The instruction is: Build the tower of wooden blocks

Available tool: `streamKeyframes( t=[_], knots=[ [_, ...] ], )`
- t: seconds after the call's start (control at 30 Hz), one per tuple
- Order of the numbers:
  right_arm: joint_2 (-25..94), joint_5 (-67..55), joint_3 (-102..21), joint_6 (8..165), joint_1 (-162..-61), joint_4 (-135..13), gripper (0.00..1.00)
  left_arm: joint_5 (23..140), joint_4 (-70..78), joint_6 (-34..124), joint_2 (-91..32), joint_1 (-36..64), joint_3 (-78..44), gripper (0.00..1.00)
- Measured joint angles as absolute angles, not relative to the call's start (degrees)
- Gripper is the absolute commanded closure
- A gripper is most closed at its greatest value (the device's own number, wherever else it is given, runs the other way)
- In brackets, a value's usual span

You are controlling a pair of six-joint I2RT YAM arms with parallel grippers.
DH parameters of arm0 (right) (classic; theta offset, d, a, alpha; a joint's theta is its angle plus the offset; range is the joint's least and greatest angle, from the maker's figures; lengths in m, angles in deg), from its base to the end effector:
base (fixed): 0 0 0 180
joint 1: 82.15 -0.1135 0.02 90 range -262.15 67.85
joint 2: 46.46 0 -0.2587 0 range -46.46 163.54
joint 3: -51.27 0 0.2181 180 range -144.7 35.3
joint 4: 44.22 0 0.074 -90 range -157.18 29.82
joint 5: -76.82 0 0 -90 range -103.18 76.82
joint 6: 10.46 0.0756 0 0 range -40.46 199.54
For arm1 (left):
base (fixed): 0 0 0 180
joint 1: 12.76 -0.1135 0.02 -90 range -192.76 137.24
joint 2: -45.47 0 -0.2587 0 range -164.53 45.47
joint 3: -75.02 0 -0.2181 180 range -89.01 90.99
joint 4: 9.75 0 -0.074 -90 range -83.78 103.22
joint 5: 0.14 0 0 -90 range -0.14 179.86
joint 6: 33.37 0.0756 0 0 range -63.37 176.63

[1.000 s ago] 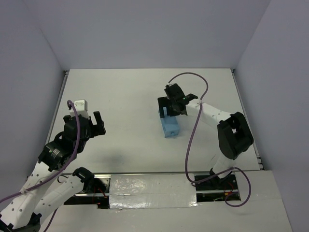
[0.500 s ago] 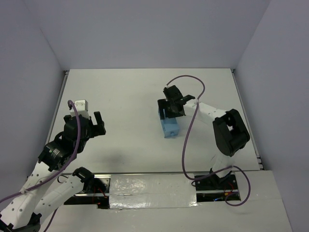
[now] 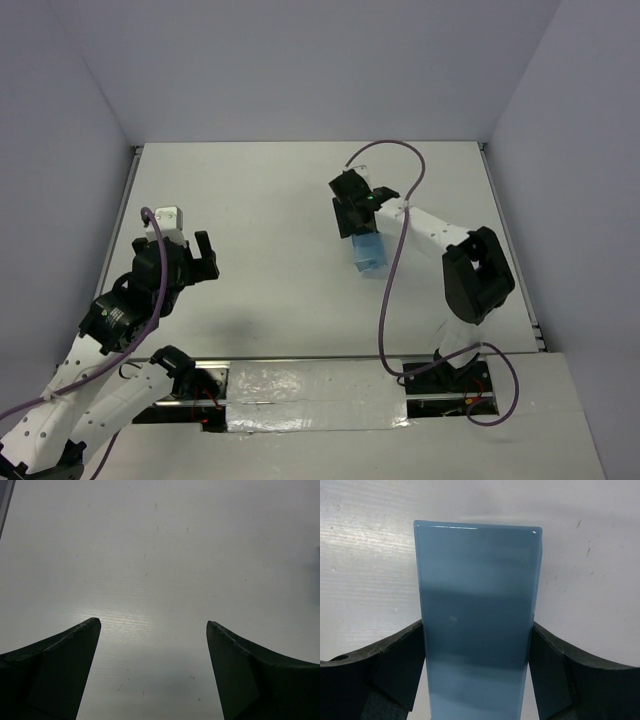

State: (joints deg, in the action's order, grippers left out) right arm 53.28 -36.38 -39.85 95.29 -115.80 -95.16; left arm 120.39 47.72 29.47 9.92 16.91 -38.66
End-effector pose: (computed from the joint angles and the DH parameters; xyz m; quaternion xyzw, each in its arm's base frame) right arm 0.3096 0.1703 0.2121 -0.0949 0.9419 -0.0688 0.3147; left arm 0.1243 -0.0266 0.3130 -0.1201 0.8241 -0.0438 0.5519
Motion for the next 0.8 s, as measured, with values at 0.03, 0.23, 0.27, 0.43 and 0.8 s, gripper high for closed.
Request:
streamKeyframes(
  t=[0.03, 0.23, 0.27, 0.43, 0.8],
  knots=[
    [54.25, -38.15, -41.03, 95.31, -116.44, -95.67, 0.49, 120.39, 47.69, 29.47, 9.94, 16.91, -38.66, 0.01],
    [64.02, -46.18, -49.03, 97.41, -121.97, -100.39, 0.49, 120.39, 47.72, 29.47, 9.94, 16.91, -38.66, 0.00],
    [66.05, -47.42, -51.04, 97.91, -123.10, -101.98, 0.49, 120.39, 47.72, 29.47, 9.92, 16.91, -38.66, 0.01],
    [72.37, -52.06, -60.29, 100.47, -127.12, -107.34, 0.49, 120.39, 47.72, 29.47, 9.98, 16.91, -38.69, 0.00],
    [65.39, -42.59, -52.14, 100.40, -121.53, -103.36, 0.47, 119.95, 47.56, 29.49, 10.05, 16.91, -38.77, 0.01]
  ],
)
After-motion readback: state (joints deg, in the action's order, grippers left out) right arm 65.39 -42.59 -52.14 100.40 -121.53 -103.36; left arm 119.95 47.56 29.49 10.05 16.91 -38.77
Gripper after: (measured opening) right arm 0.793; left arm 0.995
